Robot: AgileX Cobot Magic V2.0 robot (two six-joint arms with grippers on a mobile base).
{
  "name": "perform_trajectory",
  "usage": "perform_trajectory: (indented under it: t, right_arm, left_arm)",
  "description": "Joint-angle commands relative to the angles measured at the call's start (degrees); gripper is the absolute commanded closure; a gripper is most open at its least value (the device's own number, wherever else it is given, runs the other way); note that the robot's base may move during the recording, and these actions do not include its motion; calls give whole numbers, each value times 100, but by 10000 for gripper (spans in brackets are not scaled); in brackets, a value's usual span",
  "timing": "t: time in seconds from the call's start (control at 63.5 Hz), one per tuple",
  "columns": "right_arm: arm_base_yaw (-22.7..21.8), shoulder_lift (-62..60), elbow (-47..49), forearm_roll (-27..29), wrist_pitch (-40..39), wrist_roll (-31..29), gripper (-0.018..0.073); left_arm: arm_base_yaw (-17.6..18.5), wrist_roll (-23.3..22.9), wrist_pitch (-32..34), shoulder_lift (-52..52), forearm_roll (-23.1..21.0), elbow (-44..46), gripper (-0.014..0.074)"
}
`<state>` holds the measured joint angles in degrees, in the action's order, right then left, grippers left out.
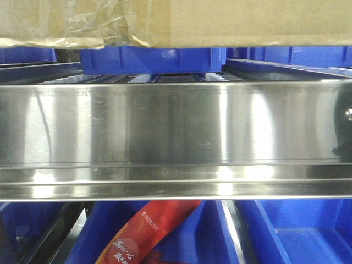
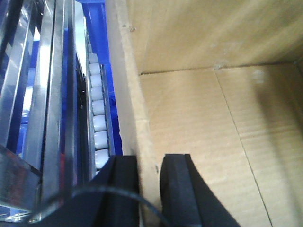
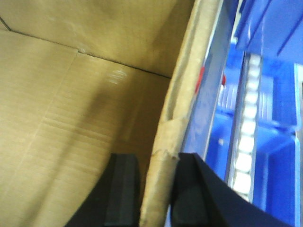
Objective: Grab carton from right shelf to conveyor
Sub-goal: 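Lift the carton with both grippers and pull it off the shelf, then hold the carton with both grippers while the base turns away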
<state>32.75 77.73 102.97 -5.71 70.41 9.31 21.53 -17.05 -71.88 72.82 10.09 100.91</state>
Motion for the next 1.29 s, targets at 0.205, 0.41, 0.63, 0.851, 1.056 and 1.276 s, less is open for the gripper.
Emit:
perform_trajectory:
  t: [0.205,0.41,0.63,0.851,1.056,1.276]
  right_arm:
    - [-9,-88,36,-118,-682,-121,628]
    - [-9,-88,36,-118,-807,-121,628]
    - [-9,-88,36,-118,-807,-121,628]
    - [-9,-88,36,-118,-807,-121,628]
    - [-9,-88,36,-118,-807,-121,628]
    - [-9,-88,36,-118,-807,-121,628]
  left_arm:
    - [50,21,192,-102,-188,91,614]
    - [50,21,192,-102,-188,91,614]
    - [50,21,192,-102,-188,91,614]
    - [50,21,192,-102,-188,91,614]
    - [50,21,192,-102,-188,91,614]
    - [50,21,192,-102,-188,91,614]
